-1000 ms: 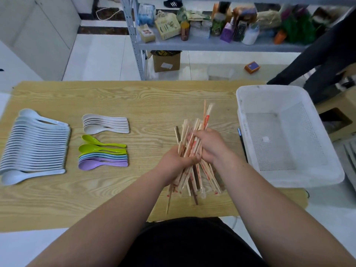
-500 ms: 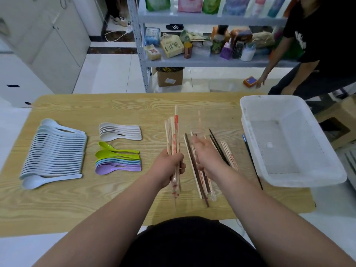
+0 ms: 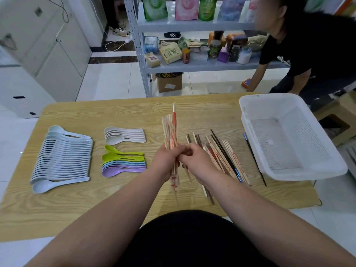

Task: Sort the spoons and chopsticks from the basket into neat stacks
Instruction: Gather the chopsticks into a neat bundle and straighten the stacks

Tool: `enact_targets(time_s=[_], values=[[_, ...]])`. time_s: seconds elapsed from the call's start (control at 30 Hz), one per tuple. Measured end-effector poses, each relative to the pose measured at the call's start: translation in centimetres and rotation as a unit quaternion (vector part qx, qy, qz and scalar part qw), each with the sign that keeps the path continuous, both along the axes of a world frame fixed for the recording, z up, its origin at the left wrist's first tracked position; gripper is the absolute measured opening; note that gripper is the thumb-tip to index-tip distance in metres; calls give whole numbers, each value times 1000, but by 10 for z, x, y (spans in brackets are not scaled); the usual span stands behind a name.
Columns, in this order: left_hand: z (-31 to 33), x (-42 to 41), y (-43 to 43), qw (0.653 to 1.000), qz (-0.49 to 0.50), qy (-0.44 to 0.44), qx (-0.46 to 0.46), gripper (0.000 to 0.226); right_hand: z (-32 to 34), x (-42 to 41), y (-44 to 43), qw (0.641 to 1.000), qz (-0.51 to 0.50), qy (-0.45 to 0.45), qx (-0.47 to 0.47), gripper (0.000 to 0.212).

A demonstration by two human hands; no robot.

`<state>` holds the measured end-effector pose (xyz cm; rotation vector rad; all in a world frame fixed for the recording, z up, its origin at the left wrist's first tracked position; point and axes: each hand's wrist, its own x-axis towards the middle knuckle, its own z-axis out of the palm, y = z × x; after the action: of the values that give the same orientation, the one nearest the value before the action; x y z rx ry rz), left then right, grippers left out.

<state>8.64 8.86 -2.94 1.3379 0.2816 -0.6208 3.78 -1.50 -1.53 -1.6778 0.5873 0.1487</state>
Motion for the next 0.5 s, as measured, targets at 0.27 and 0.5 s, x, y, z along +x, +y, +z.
enact_targets(time_s=[0.27, 0.5], values=[[11, 35, -11, 992, 123, 35, -3, 19, -7, -10, 2, 947, -114, 215, 209, 43], [5, 9, -40, 995, 99, -4, 15, 18, -5, -5, 3, 879, -222, 183, 380, 62]])
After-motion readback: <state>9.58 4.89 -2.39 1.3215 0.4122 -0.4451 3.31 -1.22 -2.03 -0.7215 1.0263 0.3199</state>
